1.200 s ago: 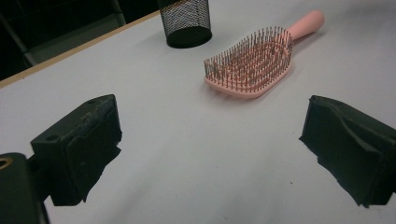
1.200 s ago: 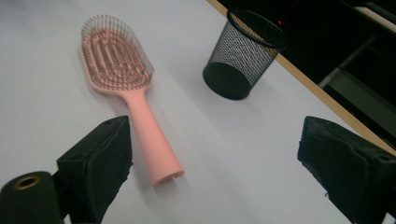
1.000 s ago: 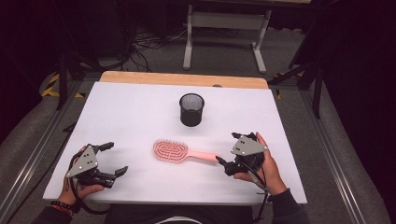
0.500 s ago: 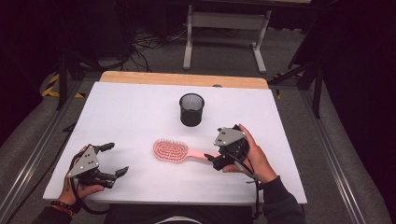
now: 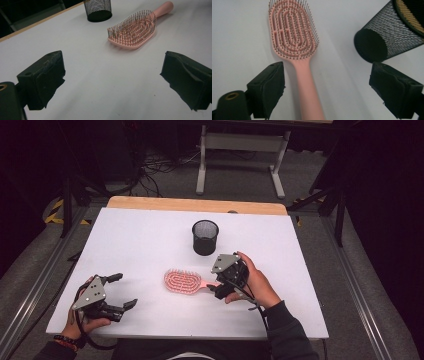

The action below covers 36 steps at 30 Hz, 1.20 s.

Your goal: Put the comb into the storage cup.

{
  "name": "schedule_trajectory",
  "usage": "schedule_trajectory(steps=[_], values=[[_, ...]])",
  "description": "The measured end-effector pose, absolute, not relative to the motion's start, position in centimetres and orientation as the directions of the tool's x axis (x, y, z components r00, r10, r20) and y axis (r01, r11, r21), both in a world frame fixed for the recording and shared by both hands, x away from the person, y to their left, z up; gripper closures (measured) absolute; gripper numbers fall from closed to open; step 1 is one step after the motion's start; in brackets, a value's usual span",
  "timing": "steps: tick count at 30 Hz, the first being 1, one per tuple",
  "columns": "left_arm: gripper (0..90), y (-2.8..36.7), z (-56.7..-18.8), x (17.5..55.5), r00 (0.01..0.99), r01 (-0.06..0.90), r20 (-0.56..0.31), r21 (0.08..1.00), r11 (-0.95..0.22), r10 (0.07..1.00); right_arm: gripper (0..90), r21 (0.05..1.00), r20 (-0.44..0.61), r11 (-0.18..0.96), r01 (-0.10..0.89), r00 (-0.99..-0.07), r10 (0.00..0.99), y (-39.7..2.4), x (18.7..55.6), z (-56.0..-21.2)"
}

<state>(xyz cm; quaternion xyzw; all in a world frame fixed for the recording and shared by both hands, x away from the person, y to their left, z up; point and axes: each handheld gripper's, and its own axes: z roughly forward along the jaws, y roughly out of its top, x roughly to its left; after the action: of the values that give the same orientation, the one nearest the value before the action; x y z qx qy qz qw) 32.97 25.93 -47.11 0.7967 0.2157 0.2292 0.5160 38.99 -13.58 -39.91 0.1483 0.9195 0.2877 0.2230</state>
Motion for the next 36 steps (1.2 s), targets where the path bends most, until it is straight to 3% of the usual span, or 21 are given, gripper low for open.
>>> schedule_trajectory(steps=[5,21,27,29,34,36], values=[[5.7,25.9,-47.1,32.9,0.805,0.107,0.143,0.92,-0.377,0.576,16.9,0.579,-0.266,0.795,0.18,-0.88,0.393,-12.9,40.1,-41.0],[5.7,25.7,-47.3,33.0,0.817,0.113,0.146,0.908,-0.404,0.558,21.5,0.493,-0.235,0.85,0.183,-0.913,0.333,-11.1,41.1,-42.6],[5.7,25.7,-47.4,33.0,0.815,0.112,0.15,0.907,-0.406,0.56,30.8,0.459,-0.209,0.868,0.188,-0.927,0.311,-10.4,41.4,-43.3],[5.7,25.6,-47.4,33.1,0.819,0.113,0.151,0.903,-0.414,0.553,39.3,0.457,-0.185,0.869,0.189,-0.936,0.3,-10.1,41.6,-43.7],[5.8,25.6,-47.4,33.0,0.822,0.111,0.153,0.901,-0.419,0.548,50.7,0.471,-0.15,0.863,0.181,-0.948,0.281,-10.2,41.7,-43.9],[5.8,25.6,-47.4,33.1,0.823,0.112,0.151,0.902,-0.418,0.547,50.8,0.46,-0.151,0.868,0.188,-0.946,0.285,-10.4,41.8,-43.9]])
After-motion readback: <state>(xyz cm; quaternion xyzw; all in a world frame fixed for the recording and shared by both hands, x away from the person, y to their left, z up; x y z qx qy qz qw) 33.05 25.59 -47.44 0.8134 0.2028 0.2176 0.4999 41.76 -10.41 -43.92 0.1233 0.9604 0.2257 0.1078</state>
